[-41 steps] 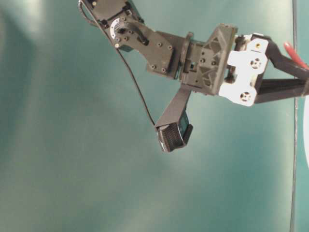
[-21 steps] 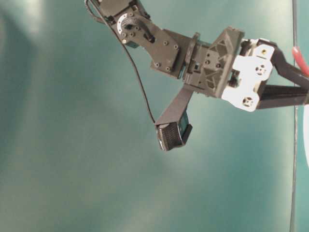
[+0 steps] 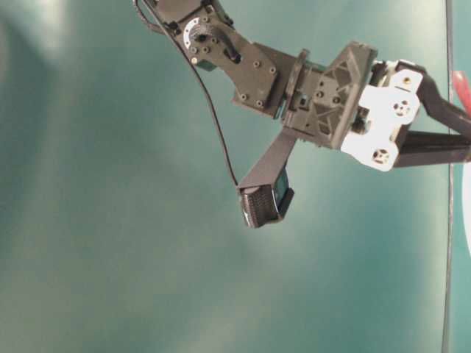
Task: Scoop the yellow hexagonal prism block from the bowl with a spoon using the right arm.
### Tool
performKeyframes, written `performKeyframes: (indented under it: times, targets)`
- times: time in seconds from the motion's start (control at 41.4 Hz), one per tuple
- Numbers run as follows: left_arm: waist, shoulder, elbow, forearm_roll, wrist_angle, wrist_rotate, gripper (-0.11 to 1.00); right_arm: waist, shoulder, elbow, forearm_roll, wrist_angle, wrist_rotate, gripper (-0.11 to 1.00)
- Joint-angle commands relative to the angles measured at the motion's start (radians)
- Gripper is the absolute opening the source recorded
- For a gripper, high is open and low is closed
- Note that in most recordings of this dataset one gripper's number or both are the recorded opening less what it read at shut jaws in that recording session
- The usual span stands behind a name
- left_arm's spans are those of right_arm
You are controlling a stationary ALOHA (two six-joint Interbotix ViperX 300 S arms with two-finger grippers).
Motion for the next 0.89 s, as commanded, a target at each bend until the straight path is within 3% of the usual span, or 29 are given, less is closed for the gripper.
performKeyframes:
  times: [0.0,0.363,0.726,0.871]
  targets:
    - [0.0,0.005,-0.023,-0.002,-0.009,-0.002,0.01,0.002,-0.049,-0.009,0.003,-0.005,0.002,0.22]
    - [0.002,0.005,-0.023,-0.002,-0.009,-0.002,0.01,0.002,-0.16,-0.009,0.002,0.012,0.002,0.22]
    - [0.002,0.006,-0.023,-0.002,-0.009,-0.002,0.01,0.002,-0.213,-0.009,0.005,0.101,0.005,0.22]
    - [0.0,0.009,-0.023,-0.002,-0.009,-0.002,0.01,0.0,-0.222,-0.018,0.005,0.167,0.066,0.22]
